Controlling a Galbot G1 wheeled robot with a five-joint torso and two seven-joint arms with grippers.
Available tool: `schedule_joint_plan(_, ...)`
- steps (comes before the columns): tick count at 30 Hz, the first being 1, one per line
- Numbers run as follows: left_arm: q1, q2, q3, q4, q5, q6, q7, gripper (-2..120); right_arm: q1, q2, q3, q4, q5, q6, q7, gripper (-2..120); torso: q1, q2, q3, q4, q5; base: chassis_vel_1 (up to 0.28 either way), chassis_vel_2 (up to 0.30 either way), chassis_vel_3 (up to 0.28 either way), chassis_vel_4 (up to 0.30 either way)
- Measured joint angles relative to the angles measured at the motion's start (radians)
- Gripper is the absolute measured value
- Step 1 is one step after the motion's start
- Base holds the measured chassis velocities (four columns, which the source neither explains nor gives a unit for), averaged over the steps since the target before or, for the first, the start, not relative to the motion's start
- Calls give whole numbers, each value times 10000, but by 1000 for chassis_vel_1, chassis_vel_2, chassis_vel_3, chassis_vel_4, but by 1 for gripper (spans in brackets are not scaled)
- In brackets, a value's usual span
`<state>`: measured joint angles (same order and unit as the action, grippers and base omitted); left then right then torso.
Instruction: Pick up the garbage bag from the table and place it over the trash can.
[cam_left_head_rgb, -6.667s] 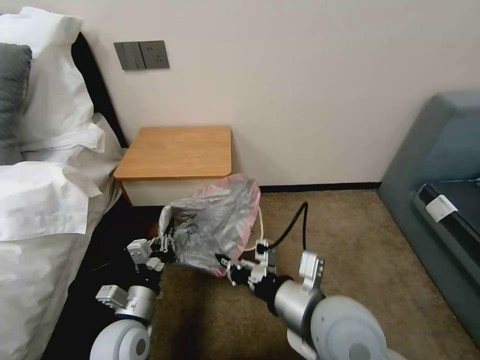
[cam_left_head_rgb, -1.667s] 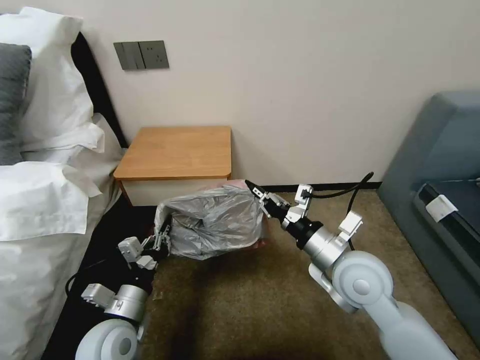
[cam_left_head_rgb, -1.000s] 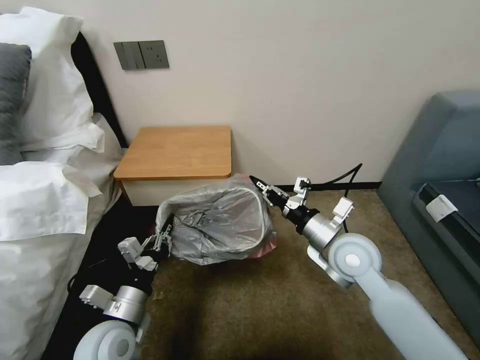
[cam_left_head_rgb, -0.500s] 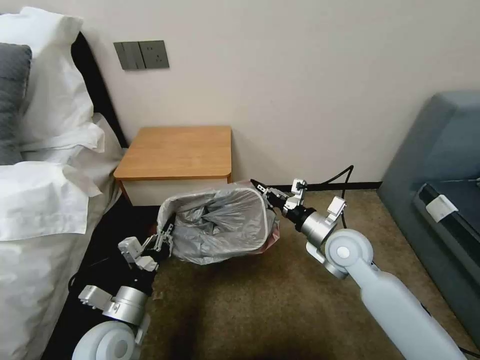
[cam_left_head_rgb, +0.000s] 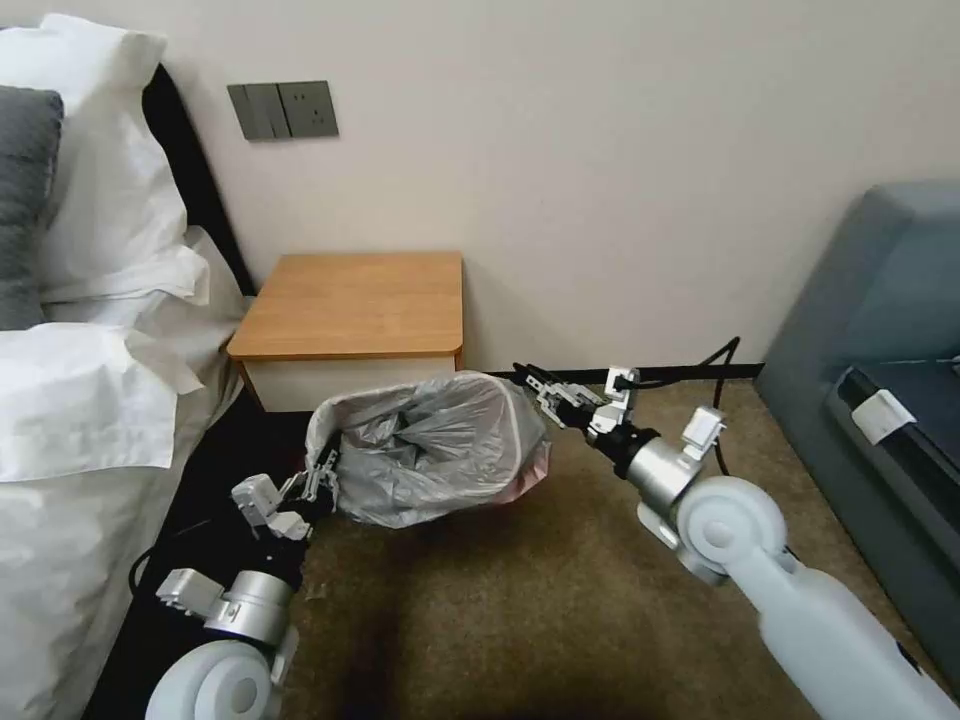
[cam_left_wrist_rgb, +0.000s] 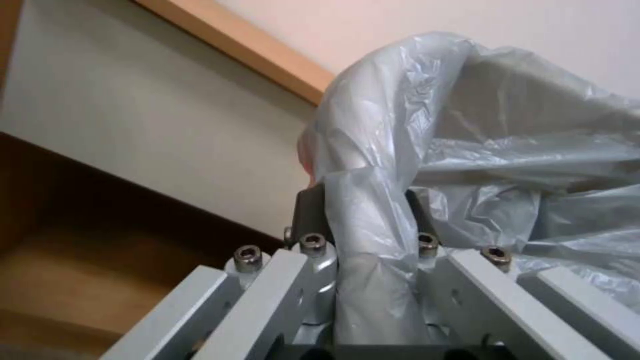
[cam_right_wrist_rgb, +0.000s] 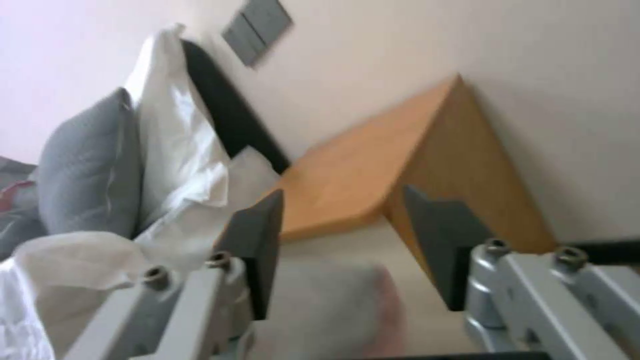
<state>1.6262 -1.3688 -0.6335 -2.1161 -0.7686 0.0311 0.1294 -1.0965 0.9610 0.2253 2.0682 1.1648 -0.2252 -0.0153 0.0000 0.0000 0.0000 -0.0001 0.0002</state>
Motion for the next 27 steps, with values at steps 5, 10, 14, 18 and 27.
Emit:
schedule_joint_plan(5,-111,-51,138,107,1077,-4,-297,7,371,-1311,-272,1611,-420,-245,-134,71,0,0,0,1,-1,0,0,0,0)
schedule_joint_plan(10,-152,-109,272,107,1741,8,-527,7,1569,-2359,-1340,2038,-1843,-1247,-1564,82,0,0,0,-2,-2,0,0,0,0)
schedule_joint_plan(14,-155,-151,352,111,2149,75,-697,7,3337,-2580,-3459,1689,-4360,-1447,-2269,66,0,0,2,3,-3,0,0,0,0)
schedule_joint_plan(18,-150,-191,399,118,2679,-20,-705,7,4640,-2250,-4986,1197,-5792,-1647,-2603,52,0,0,1,3,-2,0,0,0,0)
schedule_joint_plan(27,-127,-169,314,23,3047,-175,-696,7,6314,-723,-7225,116,-7887,-2683,-2802,19,0,0,2,1,-4,0,0,0,0)
